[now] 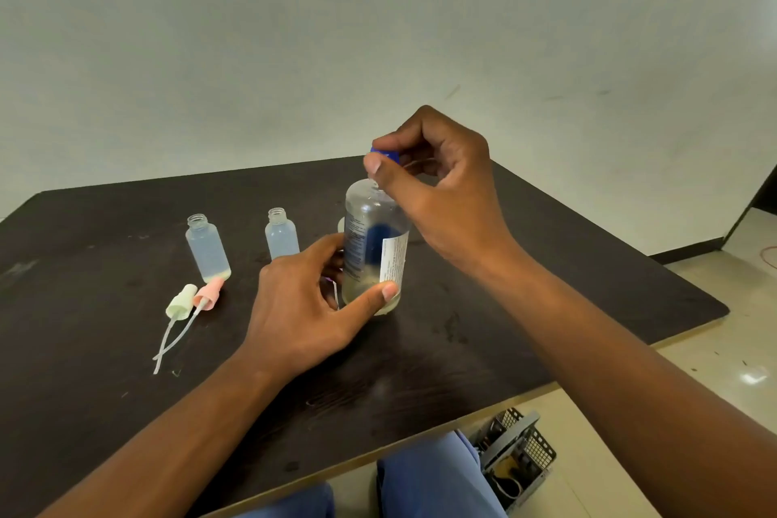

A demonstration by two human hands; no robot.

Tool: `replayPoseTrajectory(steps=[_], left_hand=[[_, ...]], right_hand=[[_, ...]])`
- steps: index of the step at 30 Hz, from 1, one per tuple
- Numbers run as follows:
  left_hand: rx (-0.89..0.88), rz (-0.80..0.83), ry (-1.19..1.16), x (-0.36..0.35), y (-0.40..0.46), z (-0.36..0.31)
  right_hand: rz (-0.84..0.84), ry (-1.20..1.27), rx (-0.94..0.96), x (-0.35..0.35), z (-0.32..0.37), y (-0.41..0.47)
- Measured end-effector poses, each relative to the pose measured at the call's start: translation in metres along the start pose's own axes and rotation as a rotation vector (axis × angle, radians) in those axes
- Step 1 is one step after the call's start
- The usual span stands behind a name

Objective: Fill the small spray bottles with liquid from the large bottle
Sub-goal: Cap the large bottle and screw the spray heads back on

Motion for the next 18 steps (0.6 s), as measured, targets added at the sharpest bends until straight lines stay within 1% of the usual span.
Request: replayPoseTrajectory(steps=[4,10,15,18], left_hand=[[0.004,-0.021,0.02,0.0025,0.0001,-0.0004],[0.001,-0.013,0.028,0.0026,-0.0007,-0.002],[0.01,-0.03,0.02,0.0041,-0.0008,0.0],[0.006,-0.023,0.021,0.0032,-0.001,0.001]], right_hand=[[0.045,0.104,-0.014,-0.0035,-0.0017,0.0026],[-0.038,0.037,-0.042,-0.0031,-0.0054,0.002],[0.001,0.114,-0.012,-0.0033,-0.0044,0.0013],[0.003,0.064,-0.003,-0.002,-0.0018,0.0025]])
Point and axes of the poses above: each hand's wrist, its own y-axis towards the middle knuckle, its own x-axis out of the back of the hand, z = x × y, the point moved 9 cm from there along y, towards the middle knuckle, and after that the axes turned 9 degrees about -y, right-handed, at the moved point
